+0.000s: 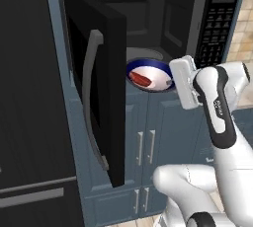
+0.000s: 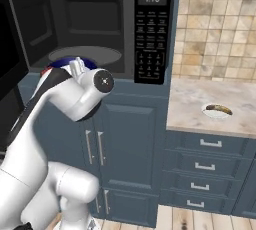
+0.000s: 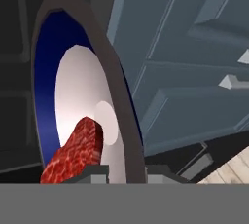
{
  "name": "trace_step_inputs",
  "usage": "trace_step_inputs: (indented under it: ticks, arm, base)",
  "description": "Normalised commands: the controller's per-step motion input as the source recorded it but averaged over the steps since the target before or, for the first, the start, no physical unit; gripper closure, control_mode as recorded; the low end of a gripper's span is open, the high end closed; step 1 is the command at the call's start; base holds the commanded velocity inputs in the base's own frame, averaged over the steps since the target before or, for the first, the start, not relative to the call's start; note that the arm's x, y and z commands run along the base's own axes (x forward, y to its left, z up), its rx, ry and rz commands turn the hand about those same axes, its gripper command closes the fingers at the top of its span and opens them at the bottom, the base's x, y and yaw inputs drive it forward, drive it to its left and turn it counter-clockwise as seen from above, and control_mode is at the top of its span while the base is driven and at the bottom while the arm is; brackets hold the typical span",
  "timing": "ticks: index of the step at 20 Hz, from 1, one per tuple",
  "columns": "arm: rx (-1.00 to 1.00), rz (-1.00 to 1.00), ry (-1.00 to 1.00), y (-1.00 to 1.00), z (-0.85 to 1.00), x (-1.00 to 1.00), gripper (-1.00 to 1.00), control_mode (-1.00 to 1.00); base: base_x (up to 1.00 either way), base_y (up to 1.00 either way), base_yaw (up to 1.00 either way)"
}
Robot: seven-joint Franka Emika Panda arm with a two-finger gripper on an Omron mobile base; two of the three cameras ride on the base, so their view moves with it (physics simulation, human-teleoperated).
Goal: Remove the banana from the bowl and place it on the small plate. Then place the bowl with only the steak in the microwave, close the door, and press the start button to microwave the steak.
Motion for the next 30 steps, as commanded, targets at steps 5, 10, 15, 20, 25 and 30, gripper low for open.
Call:
trace_step_inputs:
  ticks: [5,10,15,20,25,30]
  arm:
    - [0.1,-0.05,0.01,0.28,0.43,0.75,1.0,-1.0]
    - [0.08,-0.04,0.01,0.2,0.29,0.77,1.0,-1.0]
    - [0.03,0.0,0.13,0.0,0.1,0.65,1.0,-1.0]
    - [0.0,0.0,0.12,0.0,-0.01,0.44,1.0,-1.0]
    - [0.0,0.0,0.08,0.08,-0.16,0.34,1.0,-1.0]
    - [0.0,0.0,0.04,0.14,-0.05,0.26,-1.0,-1.0]
  base:
    - [0.0,0.0,0.0]
    - [0.0,0.0,0.0]
    - [0.0,0.0,0.0]
    - [0.0,0.0,0.0]
    - [0.0,0.0,0.0]
    - [0.0,0.0,0.0]
